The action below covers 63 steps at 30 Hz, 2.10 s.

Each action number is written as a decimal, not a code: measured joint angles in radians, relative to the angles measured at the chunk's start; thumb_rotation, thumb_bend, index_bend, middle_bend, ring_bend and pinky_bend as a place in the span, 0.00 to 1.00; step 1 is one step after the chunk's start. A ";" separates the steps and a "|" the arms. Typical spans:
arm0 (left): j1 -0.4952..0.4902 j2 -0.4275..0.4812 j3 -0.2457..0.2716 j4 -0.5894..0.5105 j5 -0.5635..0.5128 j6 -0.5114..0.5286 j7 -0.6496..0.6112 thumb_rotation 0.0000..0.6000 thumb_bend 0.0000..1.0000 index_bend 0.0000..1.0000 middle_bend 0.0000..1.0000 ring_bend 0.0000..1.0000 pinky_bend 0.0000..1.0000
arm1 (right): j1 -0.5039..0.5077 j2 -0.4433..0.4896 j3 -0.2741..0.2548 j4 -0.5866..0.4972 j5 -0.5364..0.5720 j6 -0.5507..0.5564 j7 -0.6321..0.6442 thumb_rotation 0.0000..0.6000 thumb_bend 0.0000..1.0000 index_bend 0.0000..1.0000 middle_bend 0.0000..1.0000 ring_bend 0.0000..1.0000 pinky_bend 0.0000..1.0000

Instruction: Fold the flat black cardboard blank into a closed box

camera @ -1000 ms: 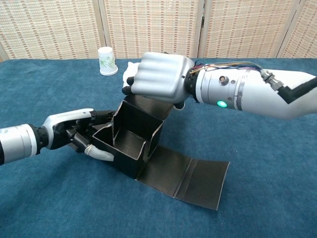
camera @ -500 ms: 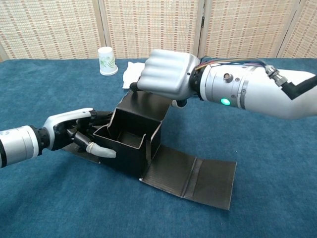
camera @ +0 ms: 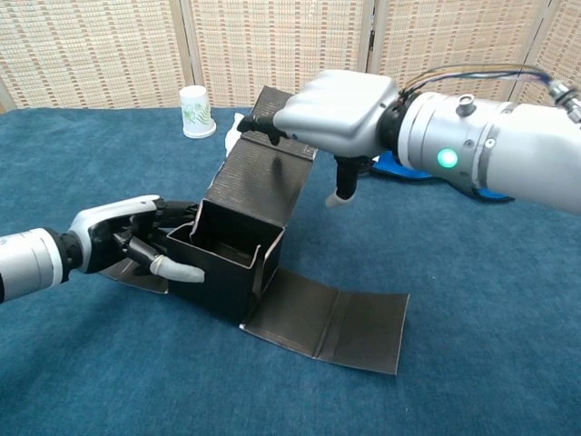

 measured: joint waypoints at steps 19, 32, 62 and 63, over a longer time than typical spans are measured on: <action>0.011 0.189 -0.069 -0.157 -0.045 -0.052 -0.192 1.00 0.10 0.30 0.28 0.66 0.88 | -0.261 0.147 -0.030 -0.035 -0.313 0.250 0.530 1.00 0.01 0.00 0.21 0.77 0.97; 0.011 0.281 -0.127 -0.208 -0.094 -0.139 -0.410 1.00 0.10 0.29 0.28 0.66 0.88 | -0.365 0.015 -0.048 0.162 -0.418 0.352 0.655 1.00 0.00 0.00 0.00 0.64 0.97; 0.040 0.304 -0.193 -0.316 -0.129 -0.212 -0.341 1.00 0.10 0.26 0.28 0.67 0.88 | -0.255 -0.574 0.081 0.825 -0.597 0.551 0.737 1.00 0.00 0.00 0.00 0.54 0.97; 0.041 0.302 -0.192 -0.315 -0.125 -0.211 -0.339 1.00 0.10 0.26 0.28 0.67 0.88 | -0.249 -0.581 0.083 0.838 -0.599 0.553 0.738 1.00 0.00 0.00 0.00 0.54 0.97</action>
